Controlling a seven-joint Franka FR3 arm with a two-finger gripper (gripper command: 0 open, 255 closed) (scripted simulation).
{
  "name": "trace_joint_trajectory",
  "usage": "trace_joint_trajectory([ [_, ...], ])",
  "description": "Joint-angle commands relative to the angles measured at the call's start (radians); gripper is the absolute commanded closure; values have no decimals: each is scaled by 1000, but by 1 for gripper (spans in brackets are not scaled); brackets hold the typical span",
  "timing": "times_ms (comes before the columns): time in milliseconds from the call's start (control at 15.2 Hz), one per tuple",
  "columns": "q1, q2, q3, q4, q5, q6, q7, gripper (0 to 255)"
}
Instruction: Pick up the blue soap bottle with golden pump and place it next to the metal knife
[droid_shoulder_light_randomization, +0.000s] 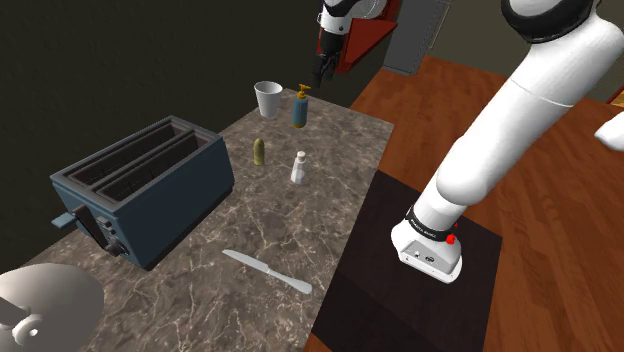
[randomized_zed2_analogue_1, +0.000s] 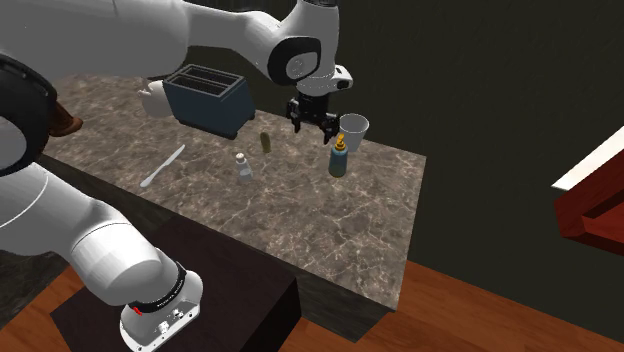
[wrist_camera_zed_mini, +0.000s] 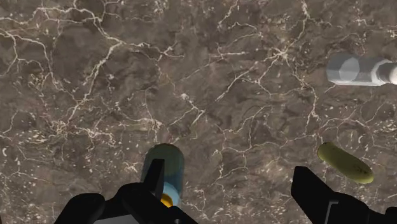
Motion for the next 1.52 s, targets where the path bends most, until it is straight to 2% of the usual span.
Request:
trace_joint_trajectory([
  [0,-5,92,-14,88,36,0,-37,0],
  [462,-55,377,-27,381,158,-28,-142,0],
  [990,-52,407,-18,320,172,62,-152,0],
  [1452,-52,407,-18,320,172,62,-152,0],
])
